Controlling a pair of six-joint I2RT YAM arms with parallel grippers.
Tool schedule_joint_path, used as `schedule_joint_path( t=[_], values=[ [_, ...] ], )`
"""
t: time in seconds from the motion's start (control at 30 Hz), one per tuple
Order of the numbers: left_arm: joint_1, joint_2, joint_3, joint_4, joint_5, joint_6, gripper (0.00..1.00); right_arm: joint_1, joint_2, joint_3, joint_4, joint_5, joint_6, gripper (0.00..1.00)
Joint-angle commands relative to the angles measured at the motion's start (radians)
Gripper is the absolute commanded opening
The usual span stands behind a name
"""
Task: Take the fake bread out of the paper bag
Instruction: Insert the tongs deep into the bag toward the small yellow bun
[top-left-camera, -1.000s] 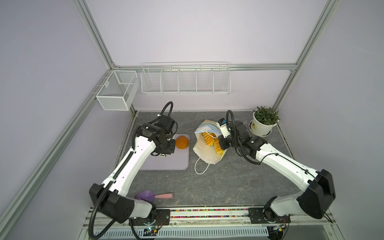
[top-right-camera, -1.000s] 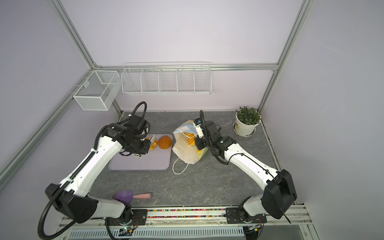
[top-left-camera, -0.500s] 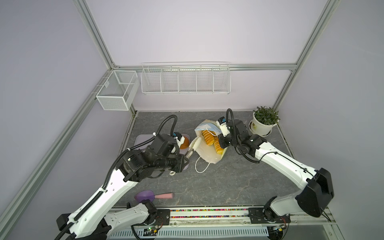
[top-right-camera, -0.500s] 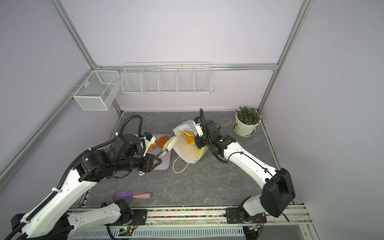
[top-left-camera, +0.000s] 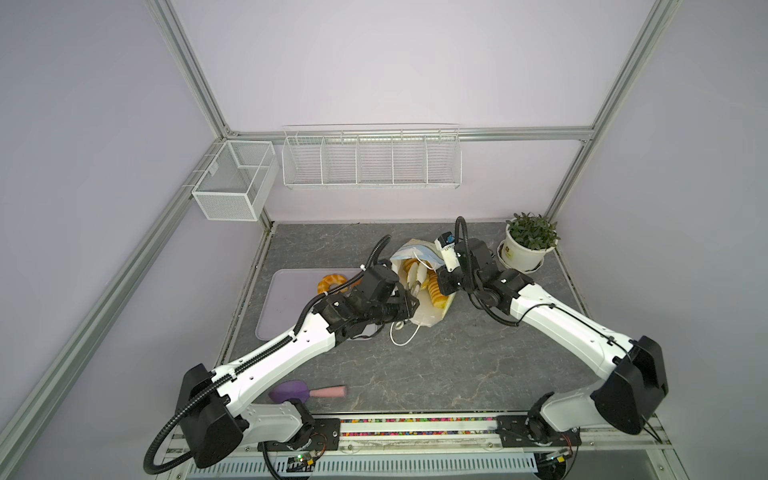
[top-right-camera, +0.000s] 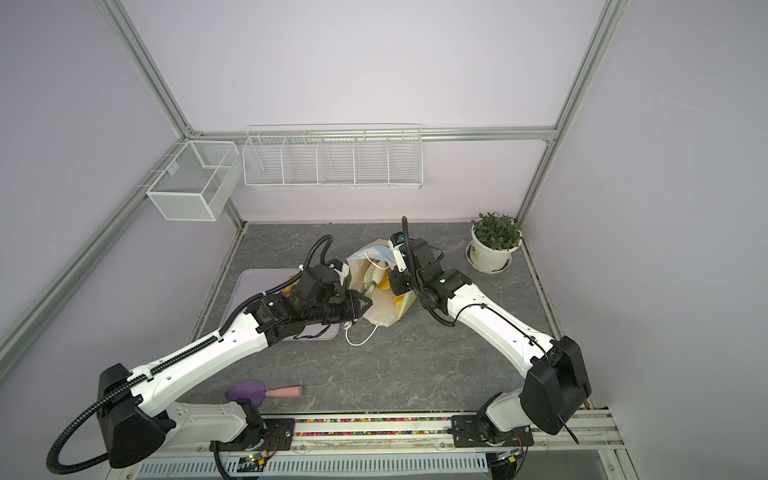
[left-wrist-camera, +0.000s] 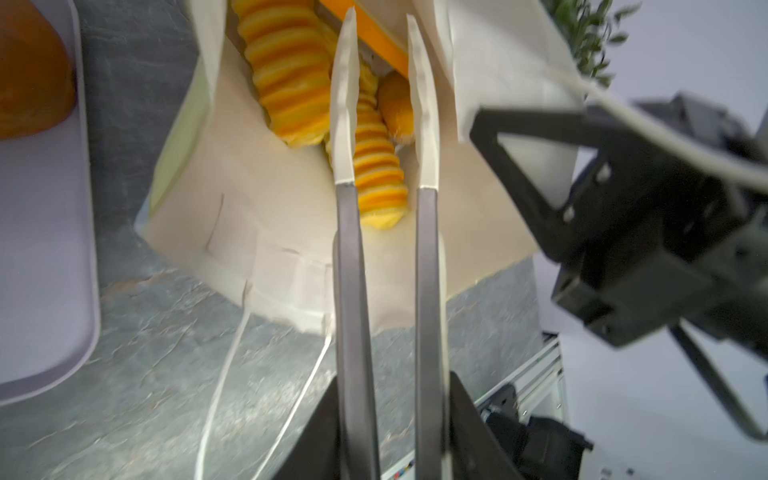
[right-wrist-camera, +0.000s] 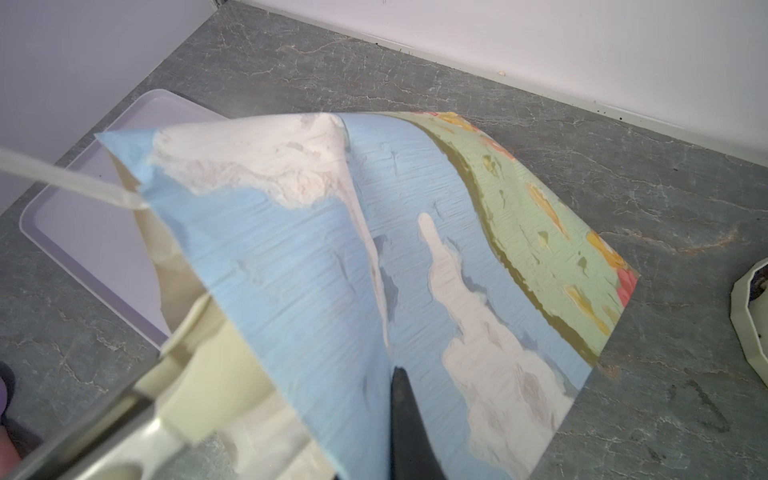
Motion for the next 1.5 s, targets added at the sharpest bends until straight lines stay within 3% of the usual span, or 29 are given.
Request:
schedule_joint_path(
  t=[0.0,0.27,0.63,1.13,1.47],
  values=[
    [0.023,0.021,-0.033,0.221,-0.002,-0.153,0.34,-0.002,-0.03,-0.025,0.031,0.001,0.04,0.07],
    [0.038,0.132,-0.072,0.399,0.066,-0.301,0.35,-0.001,-0.045,-0.057,0.075,-0.013,0.048,0.07],
    [0.04,0.234,-0.064,0.541,0.092,-0.396,0.38,0.0,-0.065,-0.085,0.075,-0.014,0.017,0.07],
    [0.054,0.317,-0.017,0.57,0.114,-0.408,0.39,-0.001,-0.083,-0.102,0.075,-0.019,-0.001,0.07],
    [0.059,0.338,-0.004,0.625,0.147,-0.407,0.29,-0.001,-0.074,-0.1,0.072,-0.03,0.0,0.07]
  ],
)
